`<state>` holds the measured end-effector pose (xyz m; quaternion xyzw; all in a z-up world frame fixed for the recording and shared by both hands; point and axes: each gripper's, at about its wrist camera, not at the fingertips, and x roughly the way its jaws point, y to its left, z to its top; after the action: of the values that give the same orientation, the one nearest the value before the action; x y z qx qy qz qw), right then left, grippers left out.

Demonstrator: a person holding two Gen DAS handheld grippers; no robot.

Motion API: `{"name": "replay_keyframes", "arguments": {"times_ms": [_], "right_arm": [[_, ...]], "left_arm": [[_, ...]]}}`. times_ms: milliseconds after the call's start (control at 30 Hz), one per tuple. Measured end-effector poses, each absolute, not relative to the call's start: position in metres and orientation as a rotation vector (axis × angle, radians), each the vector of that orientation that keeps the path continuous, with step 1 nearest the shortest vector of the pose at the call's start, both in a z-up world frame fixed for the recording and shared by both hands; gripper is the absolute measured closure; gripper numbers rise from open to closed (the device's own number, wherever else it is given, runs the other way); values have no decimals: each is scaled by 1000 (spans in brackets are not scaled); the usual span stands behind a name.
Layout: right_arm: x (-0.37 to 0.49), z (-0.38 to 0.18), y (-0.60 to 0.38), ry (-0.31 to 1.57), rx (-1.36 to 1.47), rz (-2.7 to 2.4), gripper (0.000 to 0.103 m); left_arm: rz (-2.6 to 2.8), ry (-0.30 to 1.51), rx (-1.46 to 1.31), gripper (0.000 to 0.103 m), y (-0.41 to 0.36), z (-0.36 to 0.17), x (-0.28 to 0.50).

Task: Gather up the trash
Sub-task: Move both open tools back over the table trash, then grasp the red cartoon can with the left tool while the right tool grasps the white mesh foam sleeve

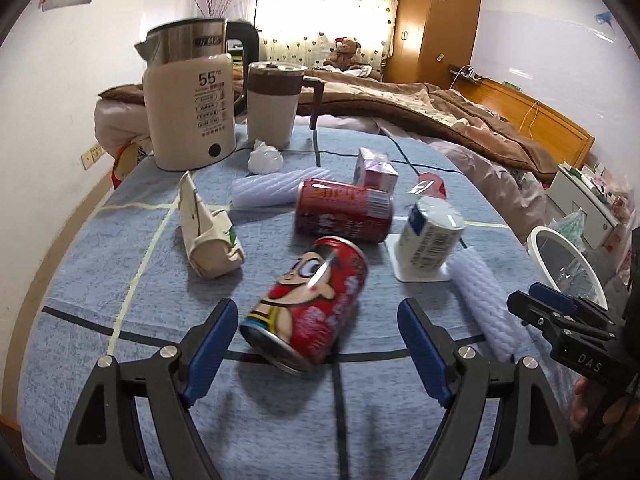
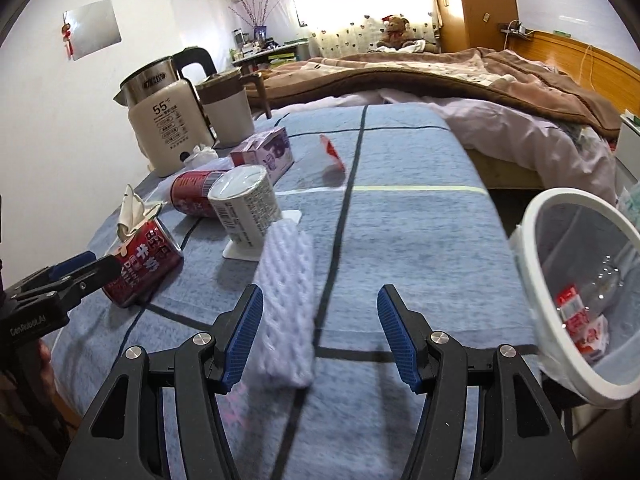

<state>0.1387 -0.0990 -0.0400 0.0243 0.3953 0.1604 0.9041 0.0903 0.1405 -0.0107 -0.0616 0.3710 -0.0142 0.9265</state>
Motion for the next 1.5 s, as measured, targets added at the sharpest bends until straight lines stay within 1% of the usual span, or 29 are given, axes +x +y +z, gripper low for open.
{"name": "replay_keyframes", "arguments": {"times_ms": [133, 333, 600, 633, 700, 733, 767, 800, 867, 900, 933, 967, 1033, 1133, 1300, 1500], "right_arm": [[145, -48, -85, 849, 7, 340, 42], [152, -52, -75, 858, -19, 335, 42], [157, -56, -77, 874, 20, 328, 42], [159, -56, -77, 882, 29, 332, 42], [161, -59, -77, 896, 41, 335, 42], [161, -59, -76, 895, 39, 336, 42], [160, -59, -75, 891, 36, 336, 42], [160, -60, -74, 891, 32, 339, 42], [159, -60, -73, 892, 30, 347, 48], [159, -60, -72, 891, 32, 353, 53], [159, -60, -71, 891, 32, 358, 57], [158, -60, -70, 891, 31, 365, 60], [156, -59, -68, 887, 29, 380, 70], [155, -58, -66, 879, 22, 384, 76], [151, -56, -67, 862, 21, 382, 80], [147, -51, -76, 840, 36, 365, 81]], "left_arm": [[-35, 803, -145, 19, 154, -20, 100], [-88, 833, -151, 19, 153, -29, 110], [-135, 859, -155, 19, 146, -35, 122], [-141, 856, -164, 20, 146, -35, 122], [-158, 859, -189, 25, 148, -35, 123], [-161, 861, -191, 31, 148, -35, 123], [-155, 863, -187, 35, 147, -36, 123], [-152, 865, -181, 35, 146, -37, 123], [-154, 866, -179, 39, 144, -37, 123], [-158, 870, -183, 39, 143, -37, 123], [-163, 874, -185, 43, 142, -38, 124], [-163, 875, -186, 47, 141, -38, 124], [-162, 881, -182, 48, 137, -39, 124], [-158, 882, -175, 49, 133, -38, 123], [-150, 873, -176, 49, 131, -38, 122], [-173, 866, -158, 49, 120, -36, 118]]}}
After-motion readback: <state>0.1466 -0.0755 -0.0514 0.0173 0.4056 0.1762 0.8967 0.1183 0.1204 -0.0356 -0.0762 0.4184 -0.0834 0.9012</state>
